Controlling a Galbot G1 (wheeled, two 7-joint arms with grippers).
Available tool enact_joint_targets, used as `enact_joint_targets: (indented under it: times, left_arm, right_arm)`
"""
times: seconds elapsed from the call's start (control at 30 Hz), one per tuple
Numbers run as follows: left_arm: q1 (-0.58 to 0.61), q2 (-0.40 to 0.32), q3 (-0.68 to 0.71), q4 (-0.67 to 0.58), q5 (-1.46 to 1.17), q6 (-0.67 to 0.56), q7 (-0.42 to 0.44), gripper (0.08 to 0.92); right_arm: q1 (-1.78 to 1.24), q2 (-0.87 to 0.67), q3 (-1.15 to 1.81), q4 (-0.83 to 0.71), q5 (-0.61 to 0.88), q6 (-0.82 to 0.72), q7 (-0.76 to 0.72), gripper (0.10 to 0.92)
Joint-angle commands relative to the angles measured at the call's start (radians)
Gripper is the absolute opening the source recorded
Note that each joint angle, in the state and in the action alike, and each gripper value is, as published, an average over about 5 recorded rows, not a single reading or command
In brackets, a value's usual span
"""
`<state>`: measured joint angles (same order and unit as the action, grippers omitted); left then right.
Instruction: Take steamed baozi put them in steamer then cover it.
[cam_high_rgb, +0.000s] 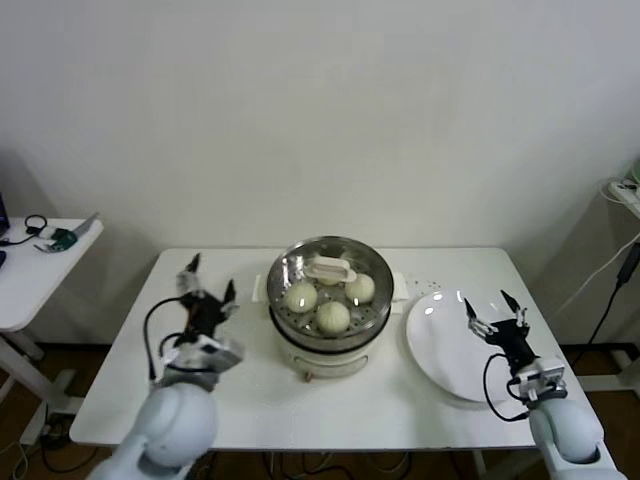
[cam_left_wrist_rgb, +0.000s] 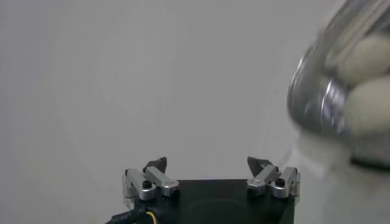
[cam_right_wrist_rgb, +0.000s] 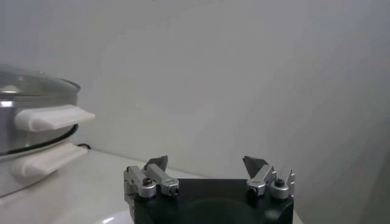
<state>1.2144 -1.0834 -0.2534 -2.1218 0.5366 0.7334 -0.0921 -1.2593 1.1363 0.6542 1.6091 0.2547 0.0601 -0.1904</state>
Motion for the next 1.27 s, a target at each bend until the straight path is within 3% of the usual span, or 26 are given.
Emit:
enact_joint_targets:
  times: [0.03,0.2,0.4,1.27]
  left_arm:
    - [0.333,-0.104,-0.447,0.099,-0.552,-0.716,-0.066,0.823]
    - [0.374,-0.195,-0.472,0.194,-0.61,-0.835,-0.032,0.823]
    - [0.377,-0.247,-0.468,0.246,-0.657,-0.873,-0.023,0.823]
    - [0.362,-0.248,-0.455,0.275,-0.674,-0.909,0.027,0.823]
  right_arm:
    - [-0.059,-0.001,0.015,0.039,0.072,0.015,-0.009,0.823]
    - [-0.095,-0.006,0.021,0.066,0.101,0.023,-0.013,0.823]
    - [-0.128,-0.006,0.029,0.08,0.122,0.035,-0.02,0.823]
    - [-0.146,-0.006,0.041,0.08,0.139,0.055,-0.038,0.823]
